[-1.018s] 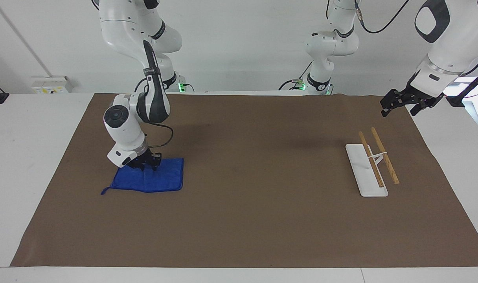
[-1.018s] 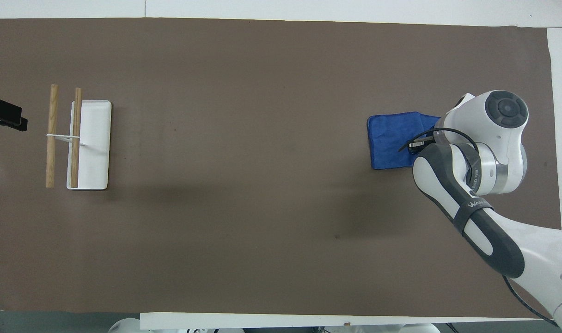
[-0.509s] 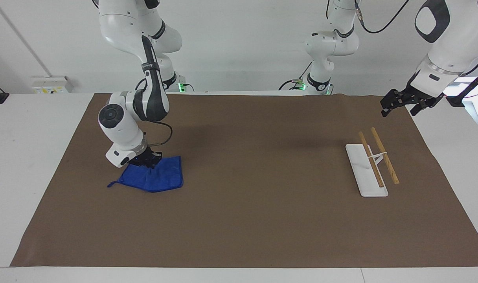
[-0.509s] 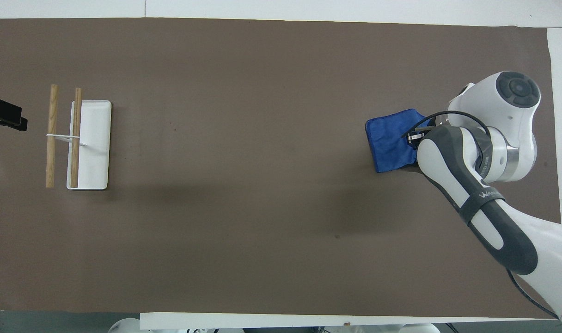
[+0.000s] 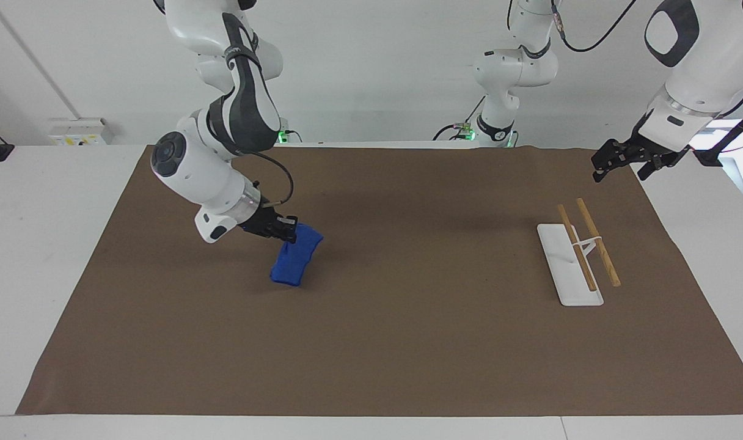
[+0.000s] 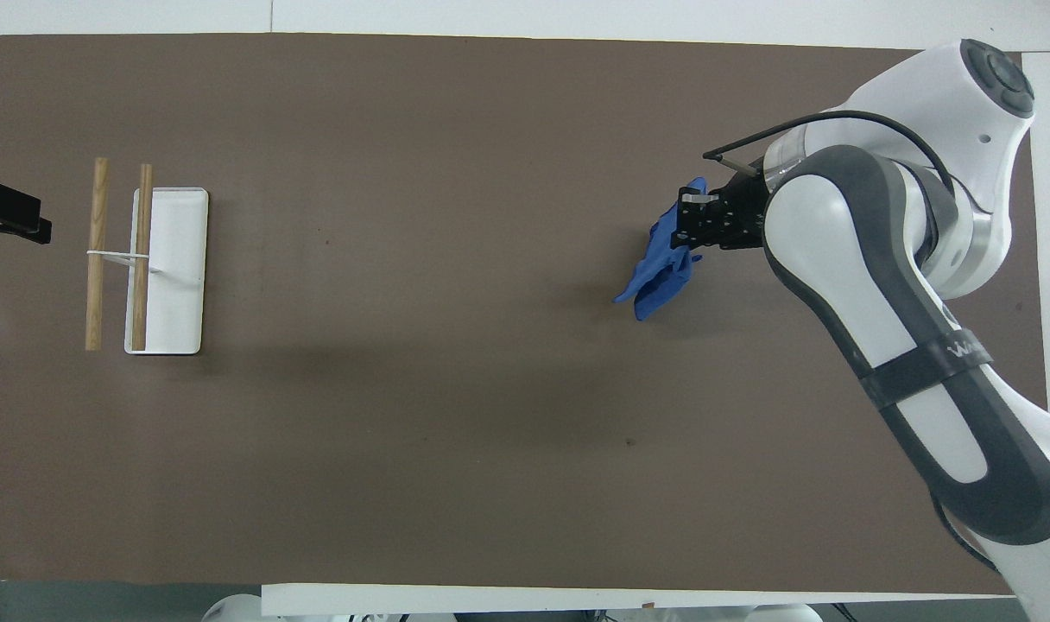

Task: Right arm passes towel to left arm to hang
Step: 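Carry the towel toward the center while the left gripper reaches in, then grasp the towel with the left gripper while the right gripper holds it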

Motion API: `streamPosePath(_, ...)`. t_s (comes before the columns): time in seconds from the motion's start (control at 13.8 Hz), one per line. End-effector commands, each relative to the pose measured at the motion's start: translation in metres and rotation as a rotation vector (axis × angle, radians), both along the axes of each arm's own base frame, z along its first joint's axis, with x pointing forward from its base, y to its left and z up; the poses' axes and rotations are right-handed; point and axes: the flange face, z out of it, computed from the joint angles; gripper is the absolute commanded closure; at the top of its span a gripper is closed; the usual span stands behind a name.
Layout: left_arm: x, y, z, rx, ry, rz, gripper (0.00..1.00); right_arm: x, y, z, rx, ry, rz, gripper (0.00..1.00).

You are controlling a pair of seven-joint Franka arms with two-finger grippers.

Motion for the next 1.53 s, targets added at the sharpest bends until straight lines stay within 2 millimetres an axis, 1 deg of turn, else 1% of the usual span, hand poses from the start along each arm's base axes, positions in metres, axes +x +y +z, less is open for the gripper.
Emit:
streamPosePath(0.0,-0.009,-0.046,-0.012,-0.014,-0.072,0.199,0.00,-0.008,0.059,0.010,0.108,0.116,-0.192,1.00)
streamPosePath(0.07,-0.012,-0.080,-0.022,-0.037,-0.093,0.277,0.00,-0.011,0.078,0.011,0.129,0.145,-0.259,1.00)
streamPosePath(0.15,-0.014,-0.109,-0.029,-0.053,-0.108,0.398,0.00,-0.018,0.099,0.014,0.166,0.183,-0.308,1.00)
streamPosePath(0.22,-0.018,-0.141,-0.035,-0.068,-0.119,0.497,0.00,-0.021,0.113,0.016,0.209,0.210,-0.352,1.00)
streamPosePath(0.29,-0.022,-0.168,-0.044,-0.080,-0.126,0.571,0.00,-0.021,0.117,0.018,0.245,0.231,-0.401,1.00)
streamPosePath(0.36,-0.026,-0.193,-0.055,-0.095,-0.134,0.658,0.00,-0.022,0.125,0.020,0.281,0.257,-0.440,1.00)
streamPosePath(0.44,-0.030,-0.212,-0.065,-0.108,-0.138,0.723,0.00,-0.026,0.137,0.022,0.312,0.278,-0.467,1.00)
streamPosePath(0.51,-0.035,-0.224,-0.078,-0.095,-0.119,0.777,0.00,-0.026,0.141,0.023,0.326,0.281,-0.497,1.00)
streamPosePath(0.58,-0.046,-0.240,-0.093,-0.082,-0.100,0.833,0.00,-0.031,0.152,0.022,0.323,0.287,-0.507,1.00)
streamPosePath(0.65,-0.054,-0.253,-0.101,-0.081,-0.095,0.903,0.00,-0.034,0.155,0.018,0.316,0.298,-0.519,1.00)
streamPosePath(0.73,-0.057,-0.260,-0.103,-0.086,-0.095,0.978,0.00,-0.036,0.155,0.016,0.313,0.302,-0.519,1.00)
streamPosePath(0.8,-0.064,-0.270,-0.106,-0.083,-0.092,0.988,0.01,-0.038,0.157,0.016,0.311,0.305,-0.515,1.00)
streamPosePath(0.87,-0.065,-0.274,-0.109,-0.077,-0.089,0.982,0.02,-0.041,0.162,0.016,0.310,0.308,-0.511,1.00)
streamPosePath(0.95,-0.065,-0.275,-0.113,-0.070,-0.085,0.978,0.07,-0.041,0.163,0.016,0.310,0.306,-0.511,1.00)
streamPosePath(1.02,-0.066,-0.274,-0.121,-0.066,-0.083,0.975,0.15,-0.041,0.162,0.015,0.309,0.308,-0.514,1.00)
streamPosePath(1.09,-0.067,-0.276,-0.126,-0.077,-0.089,0.971,0.19,-0.041,0.162,0.014,0.308,0.311,-0.513,1.00)
streamPosePath(1.16,-0.071,-0.281,-0.133,-0.082,-0.091,0.957,0.27,-0.041,0.162,0.014,0.306,0.311,-0.514,1.00)
streamPosePath(1.24,-0.072,-0.284,-0.135,-0.085,-0.092,0.948,0.28,-0.042,0.162,0.013,0.306,0.310,-0.514,1.00)
streamPosePath(1.38,-0.069,-0.288,-0.145,-0.082,-0.091,0.946,0.48,-0.042,0.162,0.012,0.304,0.314,-0.514,1.00)
streamPosePath(1.45,-0.072,-0.296,-0.150,-0.082,-0.091,0.934,0.62,-0.042,0.162,0.012,0.304,0.313,-0.513,1.00)
